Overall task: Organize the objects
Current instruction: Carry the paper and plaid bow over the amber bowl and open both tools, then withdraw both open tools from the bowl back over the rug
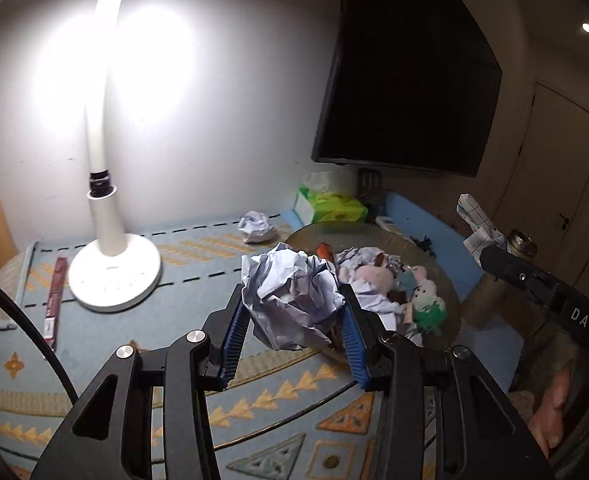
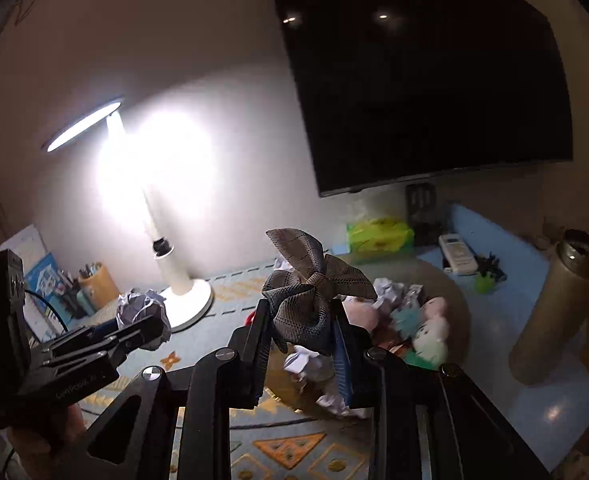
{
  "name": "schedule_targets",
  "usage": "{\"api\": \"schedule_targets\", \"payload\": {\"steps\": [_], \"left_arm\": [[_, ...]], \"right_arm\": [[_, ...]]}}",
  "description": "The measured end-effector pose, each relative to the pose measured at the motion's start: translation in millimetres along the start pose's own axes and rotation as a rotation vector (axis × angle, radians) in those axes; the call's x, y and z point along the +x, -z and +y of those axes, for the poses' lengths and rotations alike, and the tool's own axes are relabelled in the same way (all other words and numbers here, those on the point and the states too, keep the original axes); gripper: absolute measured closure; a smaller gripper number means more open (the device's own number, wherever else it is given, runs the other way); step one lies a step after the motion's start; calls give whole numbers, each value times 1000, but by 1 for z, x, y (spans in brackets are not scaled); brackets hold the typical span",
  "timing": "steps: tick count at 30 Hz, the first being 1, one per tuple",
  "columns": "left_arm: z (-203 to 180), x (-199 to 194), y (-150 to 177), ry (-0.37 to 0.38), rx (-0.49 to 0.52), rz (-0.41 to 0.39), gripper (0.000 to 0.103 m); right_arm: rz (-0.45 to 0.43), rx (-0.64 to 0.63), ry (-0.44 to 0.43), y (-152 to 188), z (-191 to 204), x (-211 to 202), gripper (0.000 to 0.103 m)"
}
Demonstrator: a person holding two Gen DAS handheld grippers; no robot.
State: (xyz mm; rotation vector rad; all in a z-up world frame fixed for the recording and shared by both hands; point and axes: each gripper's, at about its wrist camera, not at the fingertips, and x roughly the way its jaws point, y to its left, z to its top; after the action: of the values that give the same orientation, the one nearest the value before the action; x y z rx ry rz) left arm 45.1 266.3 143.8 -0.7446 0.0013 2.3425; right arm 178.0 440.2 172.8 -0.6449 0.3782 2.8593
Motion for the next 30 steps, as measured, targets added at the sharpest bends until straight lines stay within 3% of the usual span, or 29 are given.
{"api": "schedule_targets", "payload": {"steps": [6,7,8,9,12,20,26,30], "left_arm": [[-45,54,-22,93,29,5,59],[-47,64,-23,105,13,14,50],[-48,73,-23,117,-3,37,31],[-48,81,-22,121,-15,54,26],[-46,90,-14,100,-8,88,25],[-17,45,9,17,-1,71,25],[3,-12,31,-175,47,22,25],[24,-43,40,-234,50,-3,25]], "right_arm": [[7,12,69,-25,-44,26,75],[22,15,68,-24,-49,33,72],[47,25,61,-23,-55,42,61],[82,39,51,-20,-61,53,46],[147,103,33,-7,-79,69,45],[144,146,31,10,-85,50,45],[122,80,-1,15,-42,30,43],[121,43,-53,25,-3,25,40]]}}
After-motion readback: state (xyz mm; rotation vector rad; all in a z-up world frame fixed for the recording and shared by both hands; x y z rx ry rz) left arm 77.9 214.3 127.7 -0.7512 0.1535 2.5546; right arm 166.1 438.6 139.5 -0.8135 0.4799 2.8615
